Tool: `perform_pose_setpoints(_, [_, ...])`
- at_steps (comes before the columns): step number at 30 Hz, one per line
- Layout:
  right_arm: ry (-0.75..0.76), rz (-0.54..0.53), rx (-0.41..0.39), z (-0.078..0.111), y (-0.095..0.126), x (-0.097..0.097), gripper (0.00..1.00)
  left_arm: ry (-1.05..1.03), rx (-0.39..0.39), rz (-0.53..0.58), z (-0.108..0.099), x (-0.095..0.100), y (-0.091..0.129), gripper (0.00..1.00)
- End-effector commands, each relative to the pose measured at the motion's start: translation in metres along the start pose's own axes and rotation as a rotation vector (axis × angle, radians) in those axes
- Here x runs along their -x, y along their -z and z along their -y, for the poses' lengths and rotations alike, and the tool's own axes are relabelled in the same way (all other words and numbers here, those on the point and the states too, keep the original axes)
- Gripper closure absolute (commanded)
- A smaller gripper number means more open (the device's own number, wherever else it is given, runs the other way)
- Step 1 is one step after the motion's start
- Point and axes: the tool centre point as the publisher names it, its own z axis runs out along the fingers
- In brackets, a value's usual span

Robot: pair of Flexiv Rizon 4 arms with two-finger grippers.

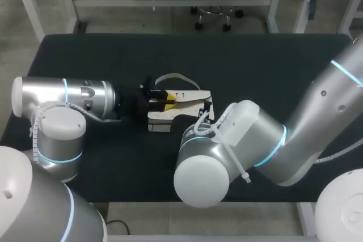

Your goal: Pick up the bag, open it, inspect its contents, close it, and place it on the opposite side

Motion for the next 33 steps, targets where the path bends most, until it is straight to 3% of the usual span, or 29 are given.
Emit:
perform_pose_setpoints(1, [-0.001, 0.013, 0.215, 0.003, -0.002, -0.004, 1.0, 0.0, 0.002, 0.011, 0.0, -0.001, 0.001, 0.74])
perform_pose_setpoints(8, [-0.001, 0.013, 0.215, 0.003, -0.002, -0.004, 1.0, 0.014, 0.012, 0.019, -0.002, 0.002, 0.002, 0.79])
perform_pose_setpoints(10, [-0.001, 0.013, 0.215, 0.003, -0.002, -0.004, 1.0, 0.019, 0.017, 0.023, -0.003, 0.003, 0.002, 0.96])
perform_pose_setpoints(11, [-0.001, 0.013, 0.215, 0.003, -0.002, -0.004, 1.0, 0.02, 0.018, 0.023, -0.003, 0.002, 0.002, 1.0])
perform_pose_setpoints(22, [-0.001, 0.013, 0.215, 0.003, -0.002, -0.004, 1.0, -0.018, -0.027, -0.076, 0.01, -0.013, -0.012, 1.0])
perform_pose_setpoints(33, [-0.001, 0.013, 0.215, 0.003, -0.002, -0.004, 1.0, 0.022, 0.019, -0.075, -0.006, -0.021, -0.005, 1.0])
